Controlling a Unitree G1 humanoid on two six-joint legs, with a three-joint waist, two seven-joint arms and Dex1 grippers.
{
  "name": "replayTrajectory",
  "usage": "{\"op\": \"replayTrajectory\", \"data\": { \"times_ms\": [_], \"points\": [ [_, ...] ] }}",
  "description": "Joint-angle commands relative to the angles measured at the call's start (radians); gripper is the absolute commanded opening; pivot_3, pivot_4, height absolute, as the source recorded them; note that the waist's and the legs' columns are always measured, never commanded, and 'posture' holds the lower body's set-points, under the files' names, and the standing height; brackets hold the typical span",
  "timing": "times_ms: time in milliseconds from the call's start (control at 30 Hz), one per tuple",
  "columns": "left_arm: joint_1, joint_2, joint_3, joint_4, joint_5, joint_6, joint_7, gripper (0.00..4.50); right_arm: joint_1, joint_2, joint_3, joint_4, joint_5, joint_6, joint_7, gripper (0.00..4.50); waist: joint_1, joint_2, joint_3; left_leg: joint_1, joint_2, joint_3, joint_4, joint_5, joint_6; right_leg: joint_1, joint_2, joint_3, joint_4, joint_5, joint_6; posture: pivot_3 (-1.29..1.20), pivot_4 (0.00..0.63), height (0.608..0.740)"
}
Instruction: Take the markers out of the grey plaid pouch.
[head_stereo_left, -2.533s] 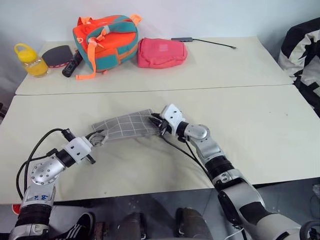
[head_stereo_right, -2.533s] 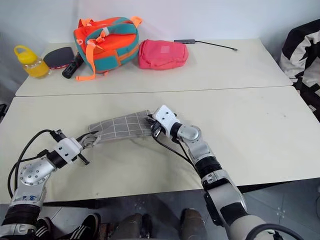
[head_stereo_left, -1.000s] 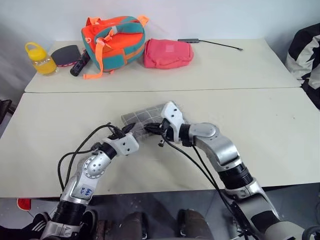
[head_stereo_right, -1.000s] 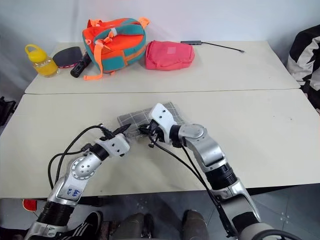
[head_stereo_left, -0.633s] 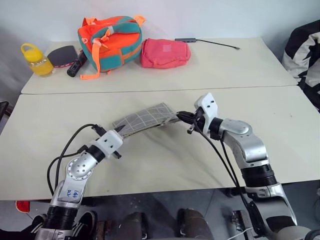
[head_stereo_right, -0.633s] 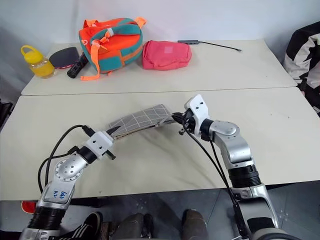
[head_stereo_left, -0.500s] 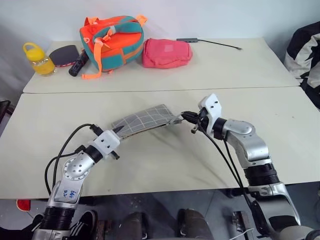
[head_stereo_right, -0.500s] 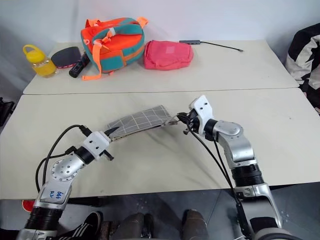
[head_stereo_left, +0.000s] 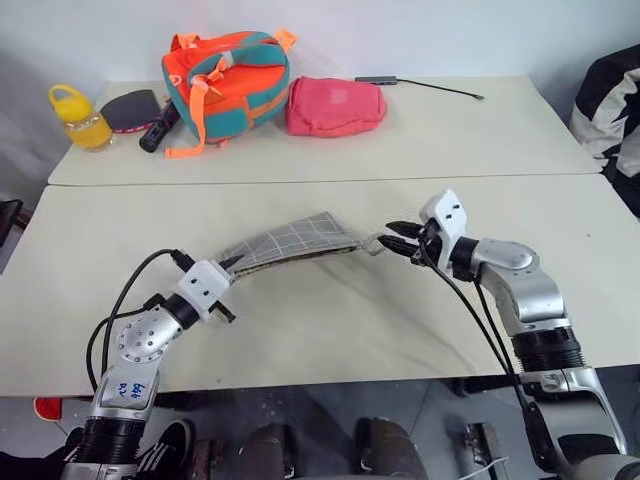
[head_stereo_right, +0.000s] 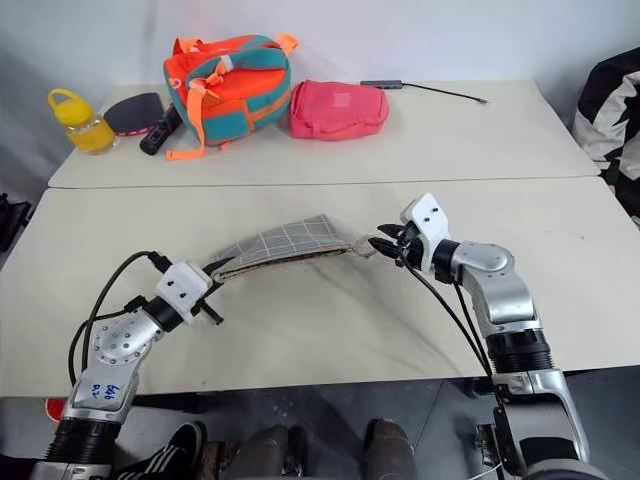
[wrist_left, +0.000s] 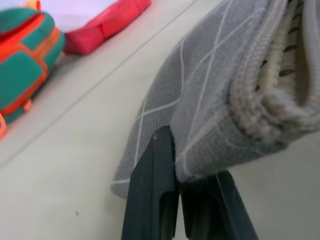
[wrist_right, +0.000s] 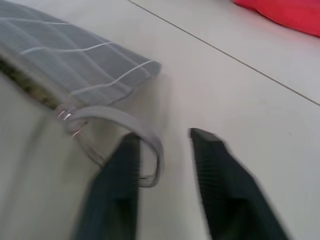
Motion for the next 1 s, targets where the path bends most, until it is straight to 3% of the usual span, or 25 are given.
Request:
{"op": "replayTrajectory", "data": {
  "times_ms": [33,133,267,433,533,667,1000],
  "points": [
    [-0.006,-0.002,-0.002,-0.070,-0.040,0.059,-0.021,0.00,0.030,-0.090,-0.049,-0.108,0.067,0.049,0.092,2.70,0.003,0.000,0.000,0.000,0.000,0.000,0.000,0.000,0.000,0.000,0.000,0.000,0.000,0.000,0.000,0.00,0.150,0.740],
    [-0.014,-0.005,-0.001,-0.099,-0.054,0.111,-0.026,0.00,0.054,-0.163,-0.076,-0.164,0.090,0.048,0.135,2.70,0.008,0.000,0.000,0.000,0.000,0.000,0.000,0.000,0.000,0.000,0.000,0.000,-0.001,0.000,0.000,0.00,0.150,0.740],
    [-0.030,-0.009,0.003,-0.108,-0.063,0.150,-0.027,0.00,0.042,-0.175,-0.086,-0.240,0.137,0.078,0.141,2.53,0.008,0.000,0.000,0.001,0.001,0.001,0.000,0.000,0.000,0.000,0.000,0.000,-0.001,0.000,0.000,0.00,0.150,0.740],
    [-0.080,-0.023,-0.024,-0.106,-0.063,0.173,-0.040,0.00,0.047,-0.008,0.023,-0.351,0.072,-0.009,0.017,1.02,0.002,0.000,0.000,0.001,0.001,0.001,0.000,0.000,0.000,0.000,0.001,0.000,0.000,0.000,0.000,0.00,0.150,0.740],
    [-0.107,-0.044,-0.035,-0.093,-0.050,0.178,-0.019,0.00,0.054,0.016,0.096,-0.328,-0.036,-0.104,-0.013,0.03,0.009,0.000,0.000,0.000,0.000,0.001,0.000,0.000,0.000,0.000,0.000,0.000,-0.001,0.000,0.000,0.00,0.150,0.740],
    [-0.112,-0.068,-0.060,-0.099,-0.044,0.187,-0.014,0.00,0.049,0.078,0.134,-0.279,-0.080,-0.138,-0.075,0.03,0.019,-0.001,0.000,0.000,-0.001,0.001,0.001,0.000,0.001,0.000,0.000,0.000,-0.001,0.001,0.001,0.00,0.150,0.740],
    [-0.092,-0.089,-0.086,-0.127,-0.026,0.211,0.004,0.00,0.069,0.080,0.182,-0.208,-0.142,-0.256,-0.036,0.03,0.017,-0.001,0.000,0.000,0.000,0.001,0.001,0.000,0.001,0.000,0.001,0.000,-0.001,0.001,0.001,0.00,0.150,0.740]
  ]
}}
